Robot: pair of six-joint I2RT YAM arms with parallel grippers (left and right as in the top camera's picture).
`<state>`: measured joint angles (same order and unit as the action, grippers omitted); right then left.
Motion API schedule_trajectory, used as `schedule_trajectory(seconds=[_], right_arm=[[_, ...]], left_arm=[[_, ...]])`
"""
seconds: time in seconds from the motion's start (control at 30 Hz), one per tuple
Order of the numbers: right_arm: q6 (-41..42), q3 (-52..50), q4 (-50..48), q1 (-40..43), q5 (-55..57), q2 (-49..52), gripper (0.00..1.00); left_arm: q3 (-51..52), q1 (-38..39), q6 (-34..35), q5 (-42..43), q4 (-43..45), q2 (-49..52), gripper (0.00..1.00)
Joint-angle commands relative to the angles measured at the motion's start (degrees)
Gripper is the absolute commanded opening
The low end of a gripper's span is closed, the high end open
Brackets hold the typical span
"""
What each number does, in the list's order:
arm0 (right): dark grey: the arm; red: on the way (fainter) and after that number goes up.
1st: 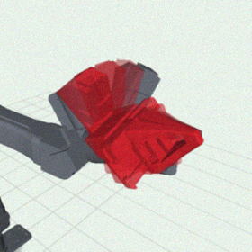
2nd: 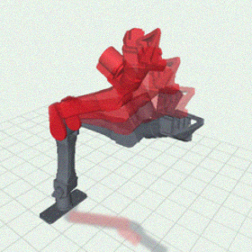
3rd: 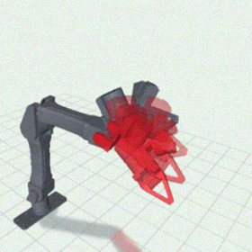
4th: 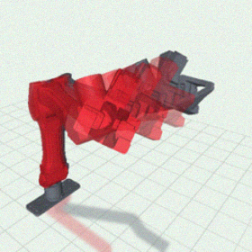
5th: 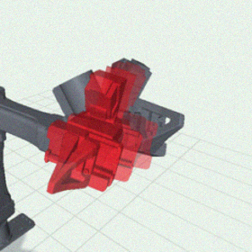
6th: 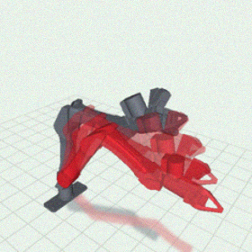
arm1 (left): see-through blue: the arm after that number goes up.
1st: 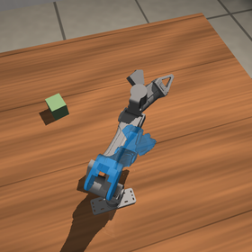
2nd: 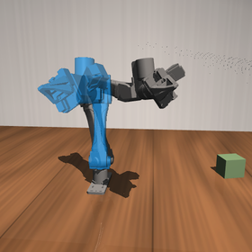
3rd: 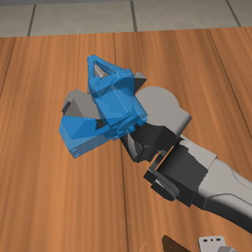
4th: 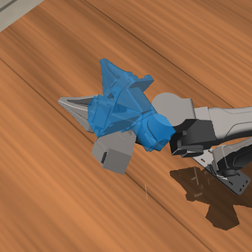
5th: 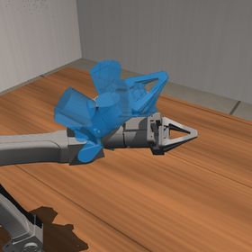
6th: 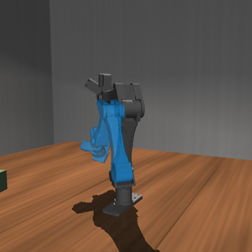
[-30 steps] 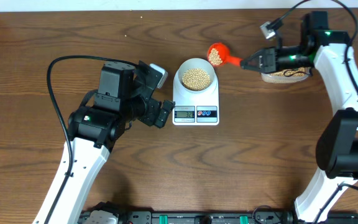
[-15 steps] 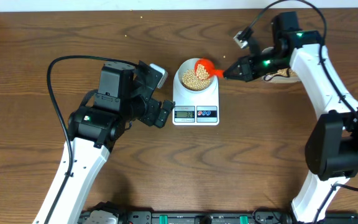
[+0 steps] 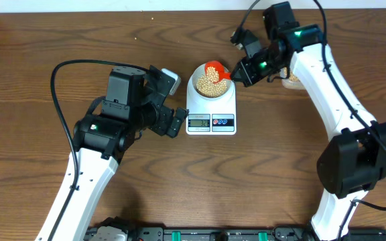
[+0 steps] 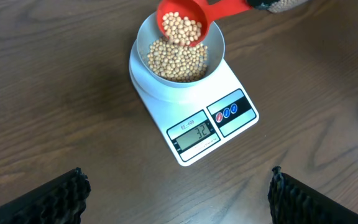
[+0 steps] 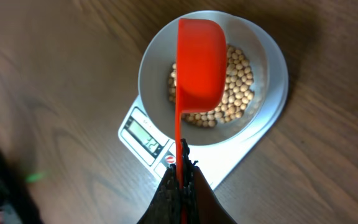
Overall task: Scoop item into bowl and weigh 50g on scale
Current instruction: 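Tilt the red scoop gradually to pour soybeans into the bowl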
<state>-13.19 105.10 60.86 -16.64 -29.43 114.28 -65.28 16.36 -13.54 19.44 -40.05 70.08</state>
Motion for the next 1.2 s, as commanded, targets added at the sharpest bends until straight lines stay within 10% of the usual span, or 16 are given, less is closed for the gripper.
schedule_trajectory(seconds=[0.0,1.17], right_arm=[[0.5,1.5,0.2,-1.1,3.8,-0.4,0.01],[-3.8,2.2,-0.2,-3.3,9.0,-1.1,0.01]], left_arm=[[0.2,0.1,-0.1,0.7,0.0,0.0,0.94],[0.2,0.1,-0.1,0.7,0.0,0.0,0.94]])
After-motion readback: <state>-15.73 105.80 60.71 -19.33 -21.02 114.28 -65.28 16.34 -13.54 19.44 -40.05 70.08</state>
